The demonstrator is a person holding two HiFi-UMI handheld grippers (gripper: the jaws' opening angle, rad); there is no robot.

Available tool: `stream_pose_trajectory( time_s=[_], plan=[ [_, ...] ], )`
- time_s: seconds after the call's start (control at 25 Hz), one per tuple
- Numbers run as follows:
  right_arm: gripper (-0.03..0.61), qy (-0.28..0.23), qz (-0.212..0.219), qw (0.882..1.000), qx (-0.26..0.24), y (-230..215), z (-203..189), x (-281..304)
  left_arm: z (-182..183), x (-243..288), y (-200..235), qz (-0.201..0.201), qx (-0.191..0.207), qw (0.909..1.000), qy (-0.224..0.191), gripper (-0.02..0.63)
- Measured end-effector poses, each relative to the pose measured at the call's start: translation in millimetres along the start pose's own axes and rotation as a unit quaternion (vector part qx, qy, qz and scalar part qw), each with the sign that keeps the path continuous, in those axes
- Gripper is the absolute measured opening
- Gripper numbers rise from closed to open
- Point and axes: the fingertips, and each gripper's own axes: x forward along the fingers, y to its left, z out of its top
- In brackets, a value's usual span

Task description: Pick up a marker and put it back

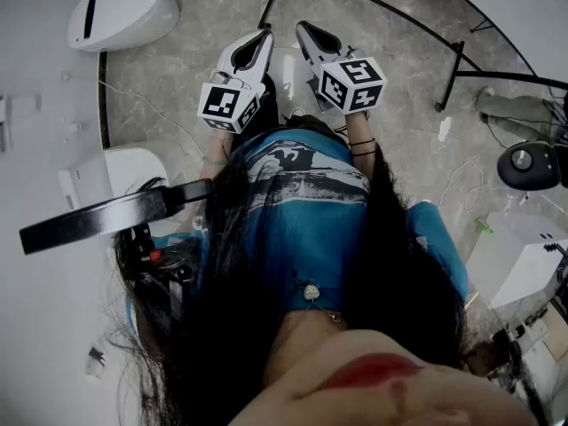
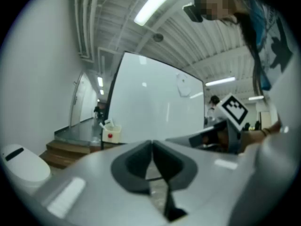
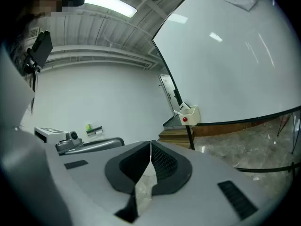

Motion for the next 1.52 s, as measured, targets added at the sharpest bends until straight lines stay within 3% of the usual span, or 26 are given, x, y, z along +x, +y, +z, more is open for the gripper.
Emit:
stream_pose_trajectory(
  time_s=[0.32,0.8,1.04,1.2,1.36,1.52],
  plan=[
    [0.012,0.016,-0.011,1.000,0.003,-20.7,8.3,72.8,0.6,37.5,82.3,-0.001,-0.009,0.9999,-0.012,0.008],
    [0.012,0.017,-0.045,0.999,0.002,-73.7,82.2,256.6,29.2,143.2,270.2,-0.030,-0.018,0.9994,-0.003,0.008],
    [0.012,0.011,-0.068,0.998,0.013,-102.1,110.1,323.6,36.1,183.1,340.6,-0.043,-0.027,0.9987,-0.002,0.008],
    [0.013,0.029,-0.091,0.995,-0.007,-118.6,119.2,347.7,31.4,205.6,366.4,-0.049,-0.043,0.9978,0.008,0.008],
    [0.014,0.054,-0.107,0.992,-0.035,-160.7,124.5,365.3,21.5,249.5,371.7,-0.060,-0.052,0.9966,0.023,0.008],
    [0.014,0.059,-0.116,0.988,-0.081,-173.7,139.1,375.5,23.0,264.2,372.2,-0.064,-0.055,0.9961,0.027,0.008]
  ],
)
